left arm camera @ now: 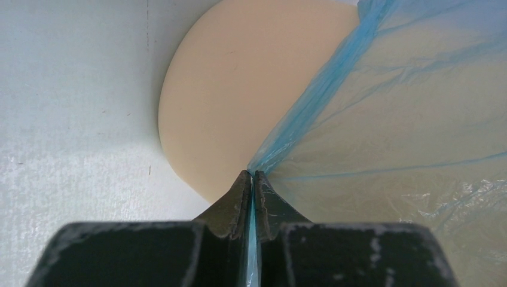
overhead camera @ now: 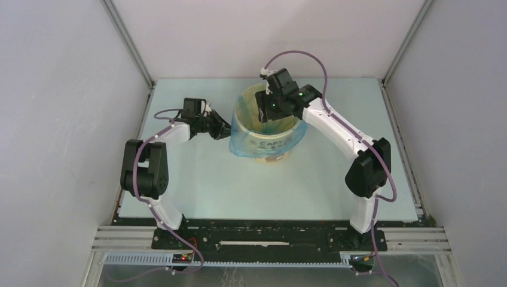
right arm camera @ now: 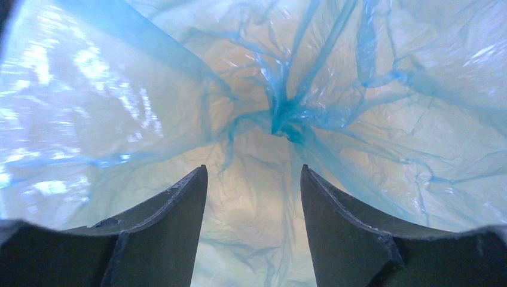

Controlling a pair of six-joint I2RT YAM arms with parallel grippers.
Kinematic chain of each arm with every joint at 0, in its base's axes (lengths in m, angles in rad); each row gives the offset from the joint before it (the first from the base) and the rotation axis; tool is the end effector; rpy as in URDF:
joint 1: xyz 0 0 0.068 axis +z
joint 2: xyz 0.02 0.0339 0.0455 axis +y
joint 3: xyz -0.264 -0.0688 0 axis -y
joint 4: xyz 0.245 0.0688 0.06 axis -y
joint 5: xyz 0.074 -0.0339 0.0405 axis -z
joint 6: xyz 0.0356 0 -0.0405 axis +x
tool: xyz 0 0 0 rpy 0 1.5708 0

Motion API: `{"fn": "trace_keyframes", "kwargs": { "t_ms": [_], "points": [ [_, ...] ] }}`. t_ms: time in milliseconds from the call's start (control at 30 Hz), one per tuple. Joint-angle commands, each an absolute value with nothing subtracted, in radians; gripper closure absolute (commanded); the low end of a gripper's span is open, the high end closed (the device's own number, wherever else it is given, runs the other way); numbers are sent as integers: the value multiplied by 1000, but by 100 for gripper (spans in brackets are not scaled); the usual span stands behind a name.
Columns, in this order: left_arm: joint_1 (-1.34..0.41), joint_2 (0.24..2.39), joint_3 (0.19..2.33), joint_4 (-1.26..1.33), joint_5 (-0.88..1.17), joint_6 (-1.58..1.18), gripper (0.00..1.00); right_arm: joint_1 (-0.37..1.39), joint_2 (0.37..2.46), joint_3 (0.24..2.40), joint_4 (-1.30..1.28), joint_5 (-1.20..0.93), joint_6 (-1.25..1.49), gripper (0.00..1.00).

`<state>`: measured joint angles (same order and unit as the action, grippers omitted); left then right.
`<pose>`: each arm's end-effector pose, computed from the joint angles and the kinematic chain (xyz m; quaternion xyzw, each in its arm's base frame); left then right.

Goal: Put the trash bags into the trash bin

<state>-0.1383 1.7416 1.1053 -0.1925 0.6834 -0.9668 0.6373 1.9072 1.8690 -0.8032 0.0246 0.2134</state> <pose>0.3596 -0.0728 0.2014 -0.2422 0.8527 -0.4451 0.1268 0.3439 0.2535 0.3316 -0.1922 0.9142 0.1367 0.3296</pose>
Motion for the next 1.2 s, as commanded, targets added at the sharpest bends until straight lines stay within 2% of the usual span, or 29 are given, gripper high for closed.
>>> {"fn": "trace_keyframes", "kwargs": {
  "t_ms": [0,133,267,367,567,633,733,1167],
  "points": [
    [-146,1701,1072,-157,682,-960,91,642,1910,1905,-791,-62,225,32],
    [-146,1701,1072,-152,681,-971,91,653,1945,1849,-638,-188,346,34],
    [-147,1701,1077,-146,689,-990,91,681,1991,1769,-517,-212,384,33],
    [-149,1700,1084,-145,690,-997,91,705,2010,1693,-429,-162,372,27],
    [-155,1702,1095,-144,688,-1002,91,707,2057,1622,-376,-84,369,22],
    [-159,1705,1096,-145,689,-1003,91,703,2073,1630,-385,-80,364,21],
    [-160,1706,1099,-146,689,-1002,91,700,2061,1666,-437,-79,353,15],
    [-161,1698,1066,-132,678,-987,92,643,1882,1779,-691,-90,333,16]
  ]
}}
